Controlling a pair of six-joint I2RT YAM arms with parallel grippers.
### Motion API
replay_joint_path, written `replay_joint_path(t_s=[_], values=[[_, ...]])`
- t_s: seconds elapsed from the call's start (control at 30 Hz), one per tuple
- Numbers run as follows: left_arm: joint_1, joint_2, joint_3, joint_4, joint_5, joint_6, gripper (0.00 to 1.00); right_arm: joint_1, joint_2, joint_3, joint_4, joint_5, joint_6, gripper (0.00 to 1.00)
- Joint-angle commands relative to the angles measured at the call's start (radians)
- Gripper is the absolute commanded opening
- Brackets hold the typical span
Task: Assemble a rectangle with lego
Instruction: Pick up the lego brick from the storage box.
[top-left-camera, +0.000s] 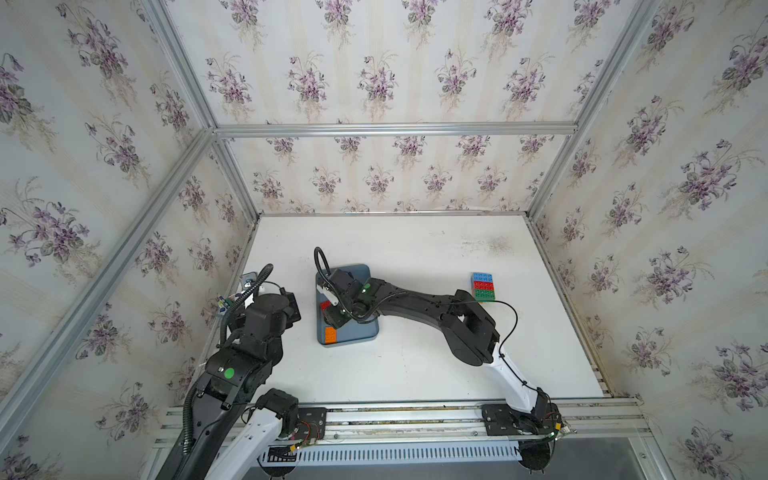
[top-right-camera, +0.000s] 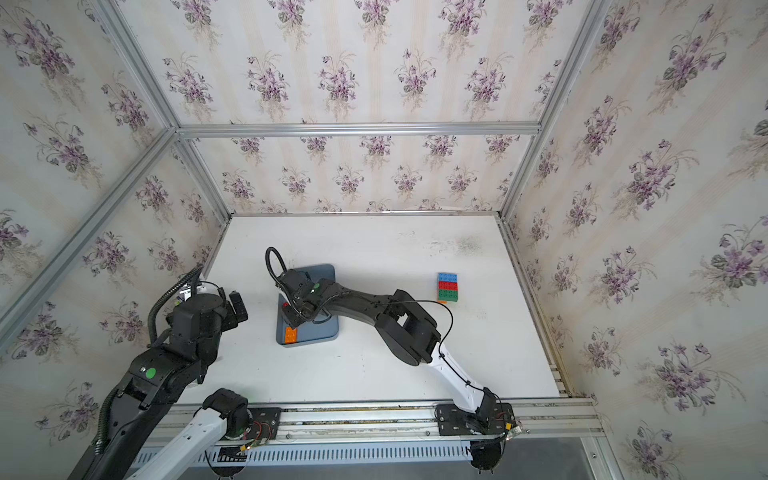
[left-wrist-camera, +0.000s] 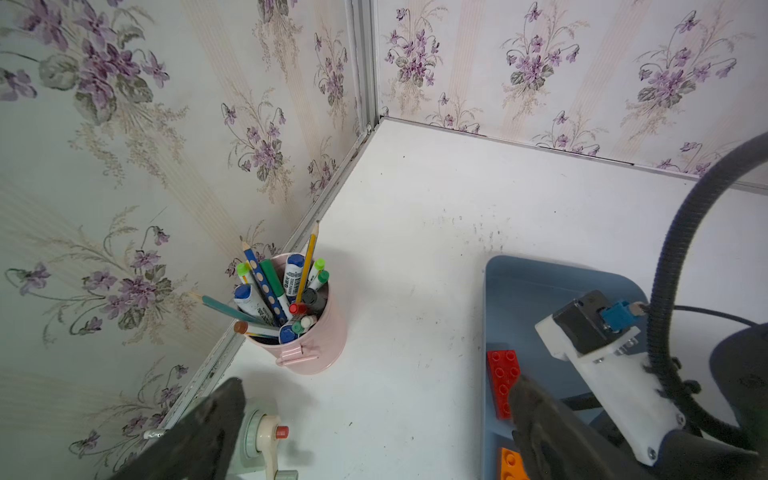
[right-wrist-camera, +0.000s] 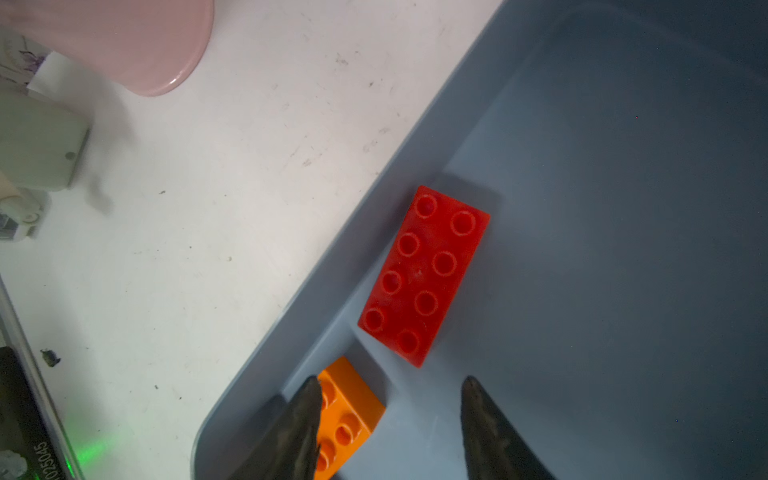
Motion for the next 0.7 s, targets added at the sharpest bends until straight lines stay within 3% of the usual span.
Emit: replay_joint_path(t_s=[0.0,0.43,0.67], values=[[0.000,0.003,-0.001,0.013,-0.005,-0.004,1.00,0.005,0.019,0.012,0.021,-0.018,-0.004,0.55],[0.000,0.011,-0.001,0.014,-0.009,0.000,1.00,0.006,0.103,0.086,0.010,0.050,0.006,0.51],[0.000,0.013,-0.003,0.014,-0.004,0.004,1.00,0.006,0.124,0.109,0.011,0.093,0.016,0.38]])
